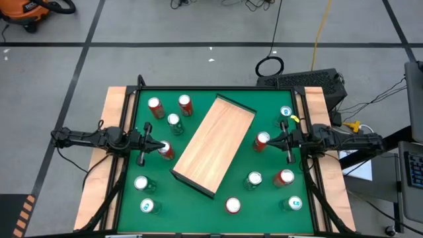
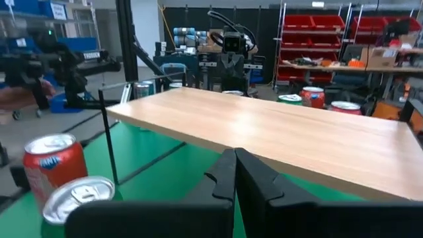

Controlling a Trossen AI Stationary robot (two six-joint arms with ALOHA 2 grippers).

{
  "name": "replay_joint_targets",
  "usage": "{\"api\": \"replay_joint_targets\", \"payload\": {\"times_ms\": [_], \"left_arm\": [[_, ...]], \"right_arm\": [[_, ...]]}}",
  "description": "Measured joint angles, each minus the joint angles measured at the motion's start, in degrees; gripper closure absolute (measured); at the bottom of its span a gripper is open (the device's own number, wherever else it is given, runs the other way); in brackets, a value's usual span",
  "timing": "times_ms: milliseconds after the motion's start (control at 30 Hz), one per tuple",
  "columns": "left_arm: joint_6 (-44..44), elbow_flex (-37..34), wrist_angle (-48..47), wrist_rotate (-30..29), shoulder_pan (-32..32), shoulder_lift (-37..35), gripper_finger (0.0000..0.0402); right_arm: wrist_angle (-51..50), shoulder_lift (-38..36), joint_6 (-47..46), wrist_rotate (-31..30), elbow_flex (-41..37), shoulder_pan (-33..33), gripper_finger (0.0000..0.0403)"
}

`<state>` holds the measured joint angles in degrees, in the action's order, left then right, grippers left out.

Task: Sort soda cans
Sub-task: Put the blue soda can on the shelf

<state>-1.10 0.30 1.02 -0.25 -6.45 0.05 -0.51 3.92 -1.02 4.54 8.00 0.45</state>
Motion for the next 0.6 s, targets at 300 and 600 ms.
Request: {"api": "replay_joint_targets", "payload": {"times_ms": [300, 600], "left_arm": [[4.52, -0.01, 0.2, -1.32, 0.0, 0.01, 0.0402], [4.52, -0.02, 0.83, -1.53, -0.01, 0.01, 0.0402]], "right_arm": [[-0.17, 7.14, -3.41, 0.02, 6.62, 0.02, 0.0403], [-6.38, 17.76, -5.41, 0.04, 19.34, 0.02, 0.0403]]}}
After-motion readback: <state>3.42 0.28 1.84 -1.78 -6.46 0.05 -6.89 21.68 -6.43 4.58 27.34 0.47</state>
